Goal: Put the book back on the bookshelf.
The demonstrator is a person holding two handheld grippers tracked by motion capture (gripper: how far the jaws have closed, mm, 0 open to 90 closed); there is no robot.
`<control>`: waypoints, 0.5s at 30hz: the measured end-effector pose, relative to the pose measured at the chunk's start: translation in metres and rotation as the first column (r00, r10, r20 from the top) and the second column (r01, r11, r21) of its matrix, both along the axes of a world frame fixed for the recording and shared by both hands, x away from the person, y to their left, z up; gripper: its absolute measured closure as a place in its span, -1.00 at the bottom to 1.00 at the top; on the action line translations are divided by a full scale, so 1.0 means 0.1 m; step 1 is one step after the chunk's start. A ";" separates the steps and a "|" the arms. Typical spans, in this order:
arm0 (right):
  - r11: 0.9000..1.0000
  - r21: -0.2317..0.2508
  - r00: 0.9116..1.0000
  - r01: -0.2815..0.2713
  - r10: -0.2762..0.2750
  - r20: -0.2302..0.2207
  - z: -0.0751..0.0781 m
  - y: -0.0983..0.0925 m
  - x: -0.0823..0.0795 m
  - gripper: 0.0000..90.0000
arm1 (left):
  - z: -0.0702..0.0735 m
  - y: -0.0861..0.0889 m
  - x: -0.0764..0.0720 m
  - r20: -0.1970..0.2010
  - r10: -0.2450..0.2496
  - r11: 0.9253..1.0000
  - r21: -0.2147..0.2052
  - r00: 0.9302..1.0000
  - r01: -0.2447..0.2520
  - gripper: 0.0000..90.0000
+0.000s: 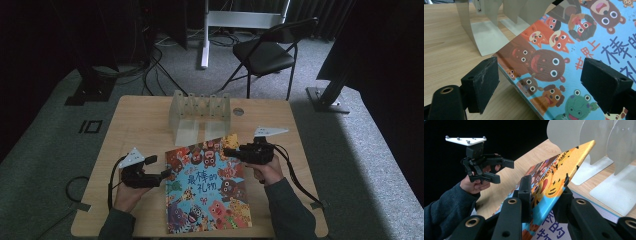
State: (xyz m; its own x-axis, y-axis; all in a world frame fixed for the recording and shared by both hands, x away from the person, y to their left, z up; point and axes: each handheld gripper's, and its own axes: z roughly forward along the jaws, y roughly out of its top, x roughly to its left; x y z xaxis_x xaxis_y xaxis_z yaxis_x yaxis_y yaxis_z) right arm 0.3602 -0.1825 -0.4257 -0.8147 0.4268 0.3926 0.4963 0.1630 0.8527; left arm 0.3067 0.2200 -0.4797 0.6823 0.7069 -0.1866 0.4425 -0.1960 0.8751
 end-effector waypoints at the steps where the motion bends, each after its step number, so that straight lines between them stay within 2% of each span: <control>1: 1.000 0.001 1.000 0.000 0.000 0.005 0.01 0.00 0.00 0.63 | 0.00 0.00 0.00 0.000 0.000 1.000 0.000 1.000 0.000 -0.66; 15: 0.999 0.047 1.000 0.017 -0.018 0.018 0.08 -0.03 -0.03 0.70 | -0.05 0.00 0.11 -0.028 -0.010 1.000 -0.025 1.000 0.010 -0.66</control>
